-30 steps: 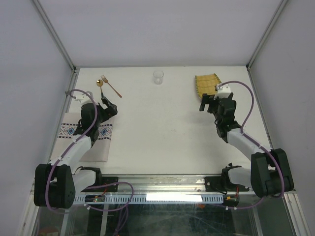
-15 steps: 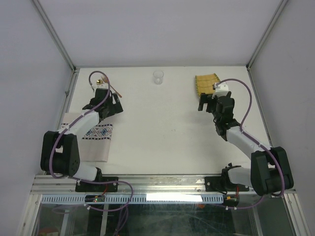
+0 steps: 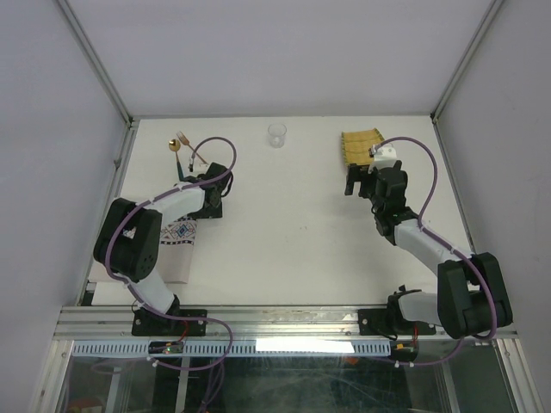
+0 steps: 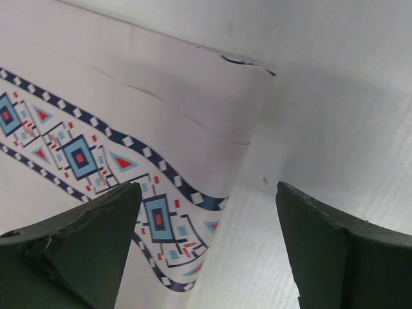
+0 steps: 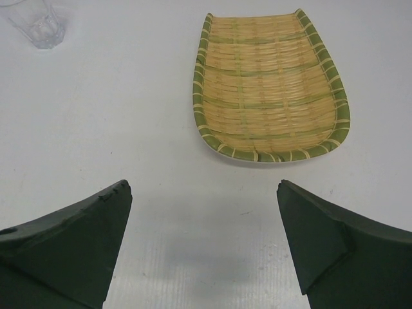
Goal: Set the dinner table for one person
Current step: Move the napkin to the center of the board.
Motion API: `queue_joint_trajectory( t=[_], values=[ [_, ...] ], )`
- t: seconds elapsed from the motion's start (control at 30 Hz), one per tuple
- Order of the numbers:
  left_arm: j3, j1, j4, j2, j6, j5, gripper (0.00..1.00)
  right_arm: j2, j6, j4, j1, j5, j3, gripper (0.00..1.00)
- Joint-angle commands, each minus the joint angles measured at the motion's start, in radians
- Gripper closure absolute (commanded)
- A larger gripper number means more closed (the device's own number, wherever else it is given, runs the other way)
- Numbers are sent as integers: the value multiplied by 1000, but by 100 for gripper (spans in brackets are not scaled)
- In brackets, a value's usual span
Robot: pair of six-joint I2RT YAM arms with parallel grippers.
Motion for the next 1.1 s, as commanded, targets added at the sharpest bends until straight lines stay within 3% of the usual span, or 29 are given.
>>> queue_joint_trajectory(
  t=[0.0,0.8,1.07],
  values=[
    [4,3,-45,-72,-38,-132,11,-30,-11,29,6,-7,20,0],
    [33,2,-63,67,-38,-149,14,-44,-11,-8,8,-7,25,0],
    [40,2,-64,87,-31,-141,43,-33,-11,-10,9,-7,28,0]
  ],
)
